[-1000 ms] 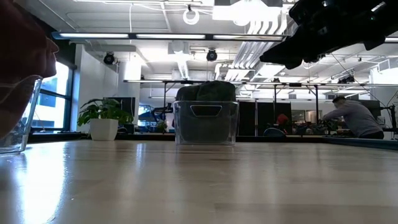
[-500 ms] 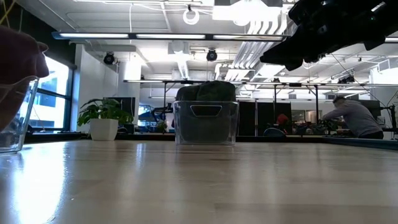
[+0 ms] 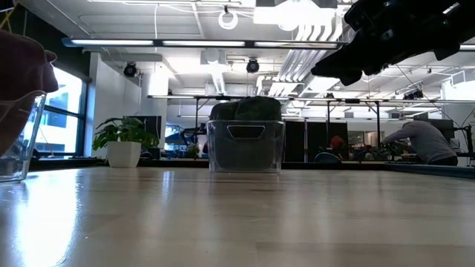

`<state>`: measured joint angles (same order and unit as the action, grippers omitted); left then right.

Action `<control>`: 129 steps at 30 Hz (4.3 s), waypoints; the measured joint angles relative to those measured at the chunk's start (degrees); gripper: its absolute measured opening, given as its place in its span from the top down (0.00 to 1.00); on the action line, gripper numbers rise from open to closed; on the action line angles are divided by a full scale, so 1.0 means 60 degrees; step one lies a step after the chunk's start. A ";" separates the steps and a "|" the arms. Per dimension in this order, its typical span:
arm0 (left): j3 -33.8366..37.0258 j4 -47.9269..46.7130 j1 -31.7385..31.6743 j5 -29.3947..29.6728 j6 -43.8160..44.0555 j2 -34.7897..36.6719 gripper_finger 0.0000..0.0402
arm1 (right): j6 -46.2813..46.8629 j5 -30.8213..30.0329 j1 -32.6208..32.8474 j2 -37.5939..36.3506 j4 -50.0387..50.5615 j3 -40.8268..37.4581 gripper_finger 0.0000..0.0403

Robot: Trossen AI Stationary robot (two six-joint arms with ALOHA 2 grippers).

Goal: Pick & Place hat
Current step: Put the red cap into the bottom transparent bin, then return to Home Position

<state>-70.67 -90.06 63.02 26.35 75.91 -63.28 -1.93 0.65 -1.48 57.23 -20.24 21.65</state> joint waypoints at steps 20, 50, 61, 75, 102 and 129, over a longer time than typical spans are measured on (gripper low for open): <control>0.2273 0.0860 -0.0006 -0.0793 0.1151 -0.0296 1.00 | -0.0016 0.0831 0.0000 0.0000 0.0061 0.0000 0.72; 0.1974 0.9740 -0.1982 0.5669 -0.4806 -0.0976 1.00 | 0.2149 0.2878 0.1219 -0.4039 0.3901 0.0004 0.98; 0.6281 1.9958 -0.6998 0.0309 -1.0080 -0.1456 1.00 | 0.0976 0.1435 0.0284 -0.4710 0.2319 0.0004 0.99; 0.6309 1.3917 -1.0908 -0.1897 -1.1482 0.4680 1.00 | 0.1141 0.2843 -0.2943 -0.6137 0.4151 0.0004 1.00; 1.0502 1.3493 -0.9814 -0.1994 -1.2013 1.0488 1.00 | 0.3345 0.4330 -0.3071 -0.9530 0.1016 -0.3388 1.00; 1.1249 1.4404 -0.9814 -0.1353 -1.1860 1.0440 1.00 | 0.1667 -0.0913 0.0428 -0.9404 0.3073 -0.3515 1.00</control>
<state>-3.18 -3.64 4.14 18.23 4.75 -0.64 8.07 -4.82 1.10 0.81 -1.81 0.56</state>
